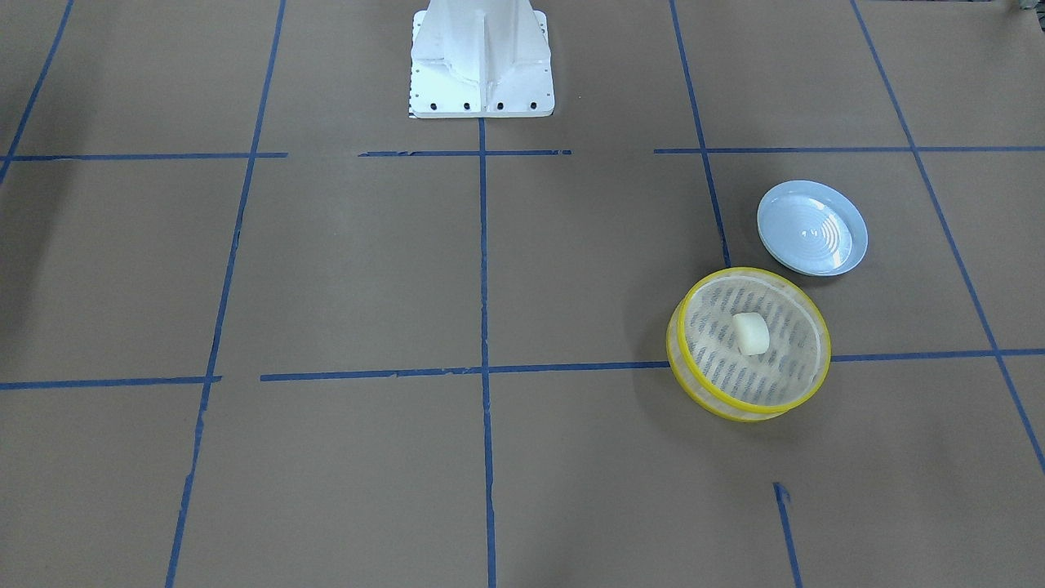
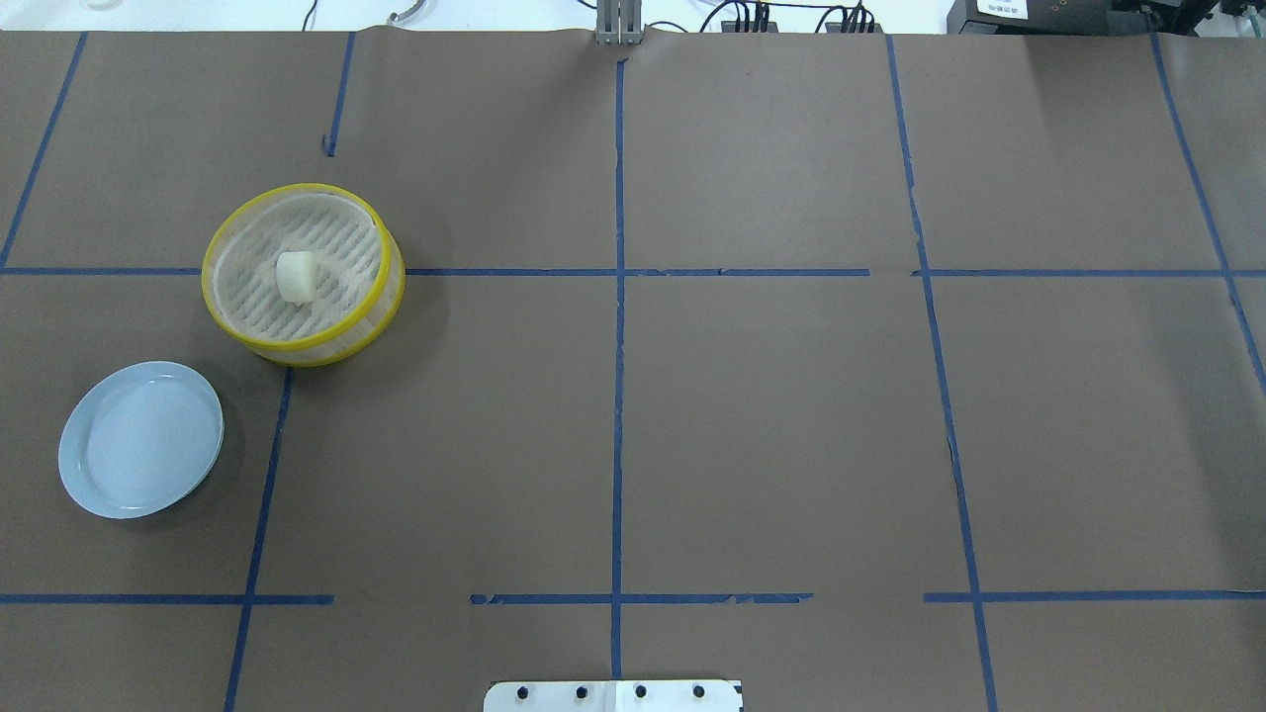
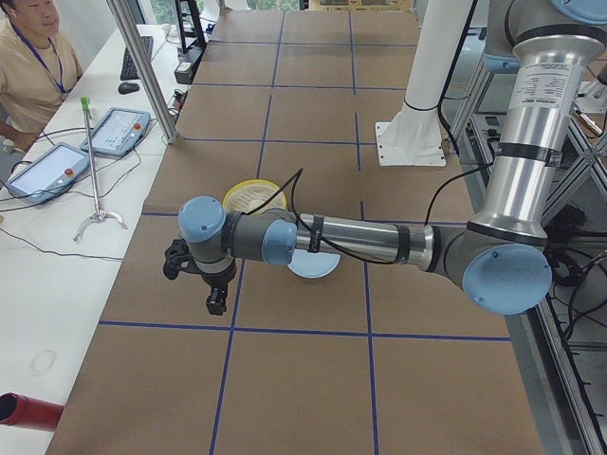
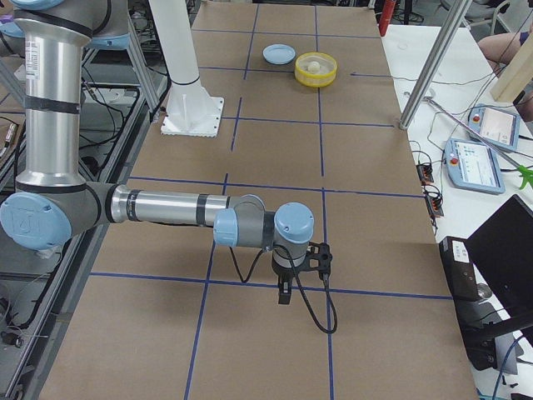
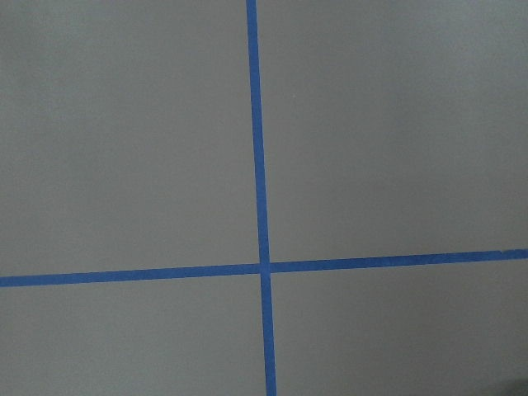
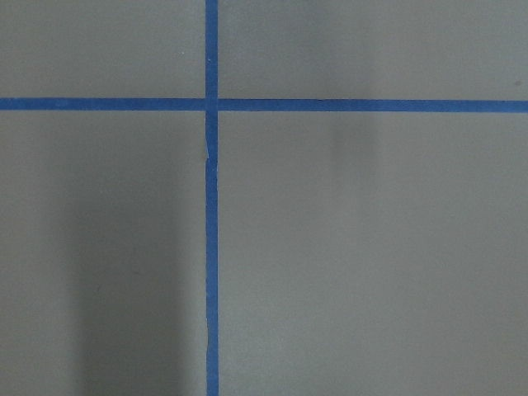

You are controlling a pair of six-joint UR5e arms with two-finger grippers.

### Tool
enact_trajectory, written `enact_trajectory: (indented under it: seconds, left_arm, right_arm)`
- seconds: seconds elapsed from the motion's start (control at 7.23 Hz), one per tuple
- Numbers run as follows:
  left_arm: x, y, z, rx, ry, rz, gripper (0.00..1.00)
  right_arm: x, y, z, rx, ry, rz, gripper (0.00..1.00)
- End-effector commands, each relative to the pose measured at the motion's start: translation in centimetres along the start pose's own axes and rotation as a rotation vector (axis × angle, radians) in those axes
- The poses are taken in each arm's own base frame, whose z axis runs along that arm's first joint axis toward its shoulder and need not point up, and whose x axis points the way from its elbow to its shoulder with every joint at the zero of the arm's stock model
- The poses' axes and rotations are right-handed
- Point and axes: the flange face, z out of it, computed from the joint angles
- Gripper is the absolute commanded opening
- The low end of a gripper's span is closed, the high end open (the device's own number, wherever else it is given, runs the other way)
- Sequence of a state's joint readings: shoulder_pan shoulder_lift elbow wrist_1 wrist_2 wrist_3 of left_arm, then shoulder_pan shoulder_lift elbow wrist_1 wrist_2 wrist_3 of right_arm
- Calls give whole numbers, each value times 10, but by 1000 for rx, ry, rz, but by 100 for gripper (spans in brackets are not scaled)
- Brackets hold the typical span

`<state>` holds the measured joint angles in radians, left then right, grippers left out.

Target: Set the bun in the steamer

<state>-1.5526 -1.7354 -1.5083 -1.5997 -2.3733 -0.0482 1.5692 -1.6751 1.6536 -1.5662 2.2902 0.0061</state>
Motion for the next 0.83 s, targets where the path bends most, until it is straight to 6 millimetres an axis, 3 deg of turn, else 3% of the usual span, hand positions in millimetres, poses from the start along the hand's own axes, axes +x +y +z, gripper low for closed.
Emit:
enact_trajectory:
  seconds: [0.0, 0.41, 0.55, 0.69]
  left_arm:
    - [-5, 7, 2, -4, -1, -9, 100]
    - [-8, 11, 7, -14, 5, -17, 100]
    - [7, 9, -9, 11, 3, 6, 100]
    - [12, 7, -12, 8, 6, 8, 100]
  right_arm:
    - [0, 0, 0, 0, 0, 0, 100]
    - [0, 0, 0, 0, 0, 0, 100]
    - [0, 0, 0, 0, 0, 0, 100]
    - [0, 1, 1, -1, 0, 1, 100]
